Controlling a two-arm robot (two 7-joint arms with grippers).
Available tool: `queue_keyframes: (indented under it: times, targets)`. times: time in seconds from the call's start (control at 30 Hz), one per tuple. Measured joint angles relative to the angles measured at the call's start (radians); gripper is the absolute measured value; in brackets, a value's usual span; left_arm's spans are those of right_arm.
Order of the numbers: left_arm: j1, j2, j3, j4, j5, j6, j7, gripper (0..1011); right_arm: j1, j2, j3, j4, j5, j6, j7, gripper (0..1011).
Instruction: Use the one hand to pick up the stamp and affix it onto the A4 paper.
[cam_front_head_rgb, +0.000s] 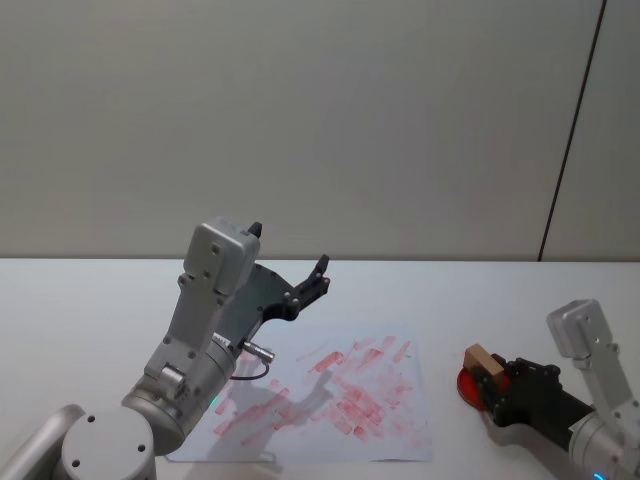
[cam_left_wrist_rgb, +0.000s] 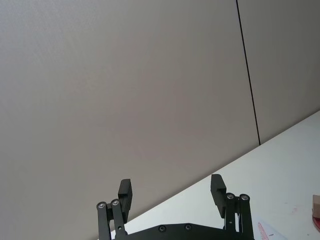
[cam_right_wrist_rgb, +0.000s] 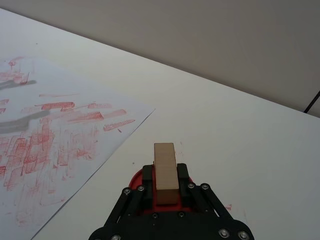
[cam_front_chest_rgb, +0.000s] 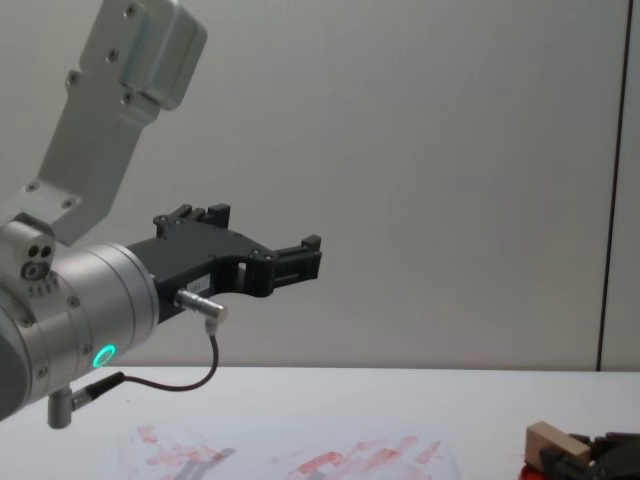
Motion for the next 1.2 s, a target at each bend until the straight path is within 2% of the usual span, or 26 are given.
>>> queue_keyframes:
  times: [0.1, 0.17, 0.47, 0.7, 1.2]
  targets:
    - [0.000, 0.000, 0.000, 0.000, 0.000, 0.000, 0.000, 1002, 0.001, -0.001, 0.000, 0.002, 0.000, -0.001, -0.002, 235]
    - [0.000, 0.000, 0.000, 0.000, 0.000, 0.000, 0.000, 1003, 0.002, -0.001, 0.000, 0.002, 0.000, -0.006, -0.004, 214]
    - [0.000, 0.000, 0.000, 0.000, 0.000, 0.000, 0.000, 1002, -0.002, -0.001, -0.002, -0.020, 0.001, -0.040, -0.002, 216]
    - [0.000, 0.000, 0.000, 0.000, 0.000, 0.000, 0.000, 1003, -0.012, -0.004, -0.013, -0.064, 0.006, -0.059, 0.021, 216]
    - [0.000, 0.000, 0.000, 0.000, 0.000, 0.000, 0.000, 1002, -0.015, -0.036, -0.052, -0.094, -0.008, -0.046, 0.052, 216]
